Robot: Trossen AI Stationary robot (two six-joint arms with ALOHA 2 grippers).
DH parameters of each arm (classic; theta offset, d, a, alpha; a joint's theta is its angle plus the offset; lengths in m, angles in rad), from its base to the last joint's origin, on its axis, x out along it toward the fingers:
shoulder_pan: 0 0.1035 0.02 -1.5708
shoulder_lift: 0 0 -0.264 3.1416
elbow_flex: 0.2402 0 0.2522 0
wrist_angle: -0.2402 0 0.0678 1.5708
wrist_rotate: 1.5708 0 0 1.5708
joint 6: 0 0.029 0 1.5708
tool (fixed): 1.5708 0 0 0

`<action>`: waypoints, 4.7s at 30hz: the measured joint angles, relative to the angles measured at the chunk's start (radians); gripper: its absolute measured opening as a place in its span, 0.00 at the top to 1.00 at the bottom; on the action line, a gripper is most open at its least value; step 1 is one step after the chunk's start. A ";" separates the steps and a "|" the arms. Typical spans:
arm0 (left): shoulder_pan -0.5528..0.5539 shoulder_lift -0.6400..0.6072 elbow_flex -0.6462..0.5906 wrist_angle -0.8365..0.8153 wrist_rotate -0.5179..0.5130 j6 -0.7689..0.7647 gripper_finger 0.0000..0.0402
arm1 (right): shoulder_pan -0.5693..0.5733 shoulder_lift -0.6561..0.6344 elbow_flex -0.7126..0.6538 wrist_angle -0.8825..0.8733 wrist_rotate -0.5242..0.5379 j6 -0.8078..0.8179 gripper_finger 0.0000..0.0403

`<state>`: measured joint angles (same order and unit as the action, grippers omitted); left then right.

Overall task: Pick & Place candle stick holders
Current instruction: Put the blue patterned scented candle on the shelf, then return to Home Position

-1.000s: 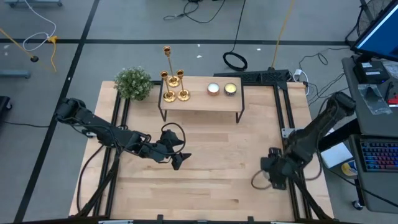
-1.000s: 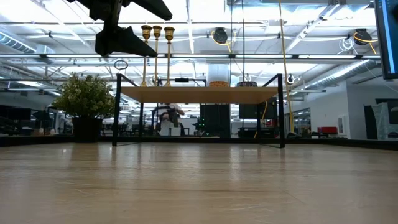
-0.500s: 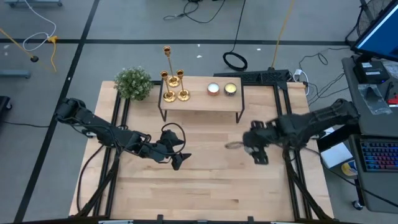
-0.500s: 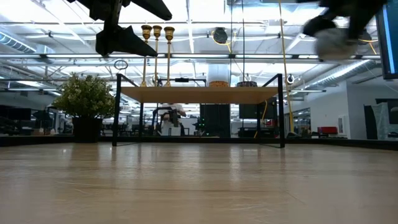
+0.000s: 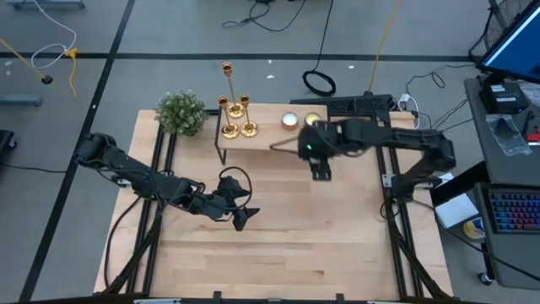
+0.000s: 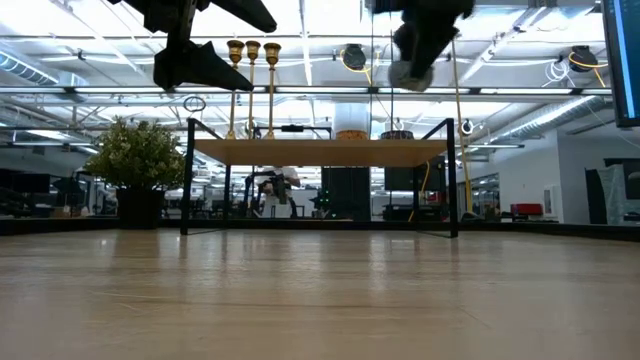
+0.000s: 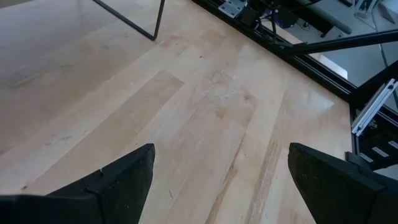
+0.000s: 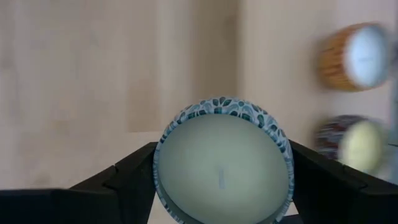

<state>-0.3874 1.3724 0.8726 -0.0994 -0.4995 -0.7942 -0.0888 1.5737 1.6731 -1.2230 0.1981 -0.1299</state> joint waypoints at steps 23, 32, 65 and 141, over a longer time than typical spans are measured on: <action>0.000 0.000 0.000 0.000 0.000 0.003 0.09 | -0.248 0.230 0.102 0.043 -0.067 -0.217 0.29; 0.000 0.000 0.000 0.005 0.000 0.001 0.09 | -0.279 0.245 0.103 0.067 -0.070 -0.239 0.29; 0.008 0.000 0.000 0.008 0.002 0.006 0.09 | -0.269 0.247 0.101 0.115 0.042 -0.294 0.20; -0.081 -0.344 -0.206 0.333 0.081 0.476 0.09 | 0.268 -1.222 -0.836 0.618 0.036 0.414 0.20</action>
<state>-0.4683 1.0283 0.6670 0.2333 -0.4187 -0.3187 0.1790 0.3516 0.8370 -0.6053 0.2340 0.2840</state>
